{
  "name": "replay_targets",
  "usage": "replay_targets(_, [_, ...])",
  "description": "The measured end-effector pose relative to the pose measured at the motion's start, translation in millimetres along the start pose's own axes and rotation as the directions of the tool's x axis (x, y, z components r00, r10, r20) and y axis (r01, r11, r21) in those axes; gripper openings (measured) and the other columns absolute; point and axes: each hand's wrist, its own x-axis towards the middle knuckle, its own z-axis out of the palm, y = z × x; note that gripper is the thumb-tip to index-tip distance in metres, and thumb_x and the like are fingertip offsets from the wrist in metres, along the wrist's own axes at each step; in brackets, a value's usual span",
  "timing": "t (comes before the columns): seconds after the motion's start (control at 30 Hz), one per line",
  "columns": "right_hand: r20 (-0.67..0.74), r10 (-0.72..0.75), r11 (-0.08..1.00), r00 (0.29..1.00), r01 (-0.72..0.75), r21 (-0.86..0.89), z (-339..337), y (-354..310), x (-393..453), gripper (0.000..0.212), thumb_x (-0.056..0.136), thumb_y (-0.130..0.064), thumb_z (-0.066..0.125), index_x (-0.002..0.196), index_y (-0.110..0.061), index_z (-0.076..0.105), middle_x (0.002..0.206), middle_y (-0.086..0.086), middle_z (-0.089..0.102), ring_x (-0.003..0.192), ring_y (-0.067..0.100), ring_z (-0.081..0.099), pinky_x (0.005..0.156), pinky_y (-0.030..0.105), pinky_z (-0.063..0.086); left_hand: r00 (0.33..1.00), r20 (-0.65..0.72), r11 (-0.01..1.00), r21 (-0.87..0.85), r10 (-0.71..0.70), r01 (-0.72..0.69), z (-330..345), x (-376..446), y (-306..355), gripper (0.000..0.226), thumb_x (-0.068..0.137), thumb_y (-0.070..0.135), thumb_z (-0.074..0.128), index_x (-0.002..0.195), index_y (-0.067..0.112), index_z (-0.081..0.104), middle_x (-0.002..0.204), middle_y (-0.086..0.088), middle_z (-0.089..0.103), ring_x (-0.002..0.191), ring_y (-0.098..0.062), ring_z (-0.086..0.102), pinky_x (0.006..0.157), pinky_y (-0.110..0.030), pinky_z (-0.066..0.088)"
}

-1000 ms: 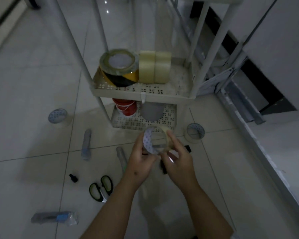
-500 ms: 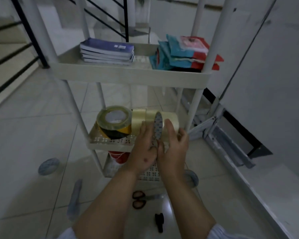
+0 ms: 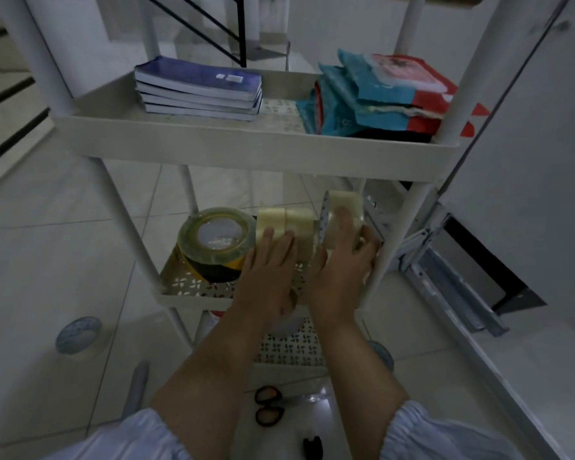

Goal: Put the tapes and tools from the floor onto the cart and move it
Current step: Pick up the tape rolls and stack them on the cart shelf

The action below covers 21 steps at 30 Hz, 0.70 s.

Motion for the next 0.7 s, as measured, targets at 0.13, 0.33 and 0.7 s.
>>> replay_targets(0.13, [0.135,0.085,0.993,0.987,-0.072,-0.094,9.6,7.8,7.9,0.053,0.088,0.002,0.042,0.131,-0.028,0.037,0.138,0.020,0.027,0.118,0.026,0.030,0.082,0.022,0.032,0.998,-0.041,0.999,-0.029,0.041,-0.042,3.0,0.4,-7.2,0.079,0.088,0.020,0.047,0.145,0.013,-0.008,0.156,0.000,-0.017,0.134,-0.021,-0.031,0.117,-0.044,0.005])
replay_targets(0.33, [0.311,0.100,0.992,0.945,-0.071,-0.104,20.0,19.9,14.2,0.055,0.085,-0.001,0.043,0.135,-0.025,0.036,0.139,0.022,0.025,0.121,0.040,0.034,0.096,0.042,0.036,0.995,-0.069,0.995,-0.049,0.079,-0.082,5.8,2.1,-10.9,0.081,0.085,0.020,0.049,0.145,0.012,-0.005,0.157,0.000,-0.012,0.130,-0.019,-0.032,0.118,-0.042,0.006])
replay_targets(0.7, [0.453,0.043,0.998,0.890,-0.014,-0.066,21.7,32.9,24.7,0.065,0.084,0.004,0.045,0.142,-0.018,0.025,0.150,0.019,0.015,0.138,0.033,0.020,0.105,0.033,0.020,0.986,-0.128,0.990,-0.071,0.111,-0.121,10.7,8.7,-13.2,0.084,0.081,0.021,0.052,0.145,0.008,-0.001,0.157,-0.005,-0.007,0.130,-0.023,-0.030,0.117,-0.049,0.007])
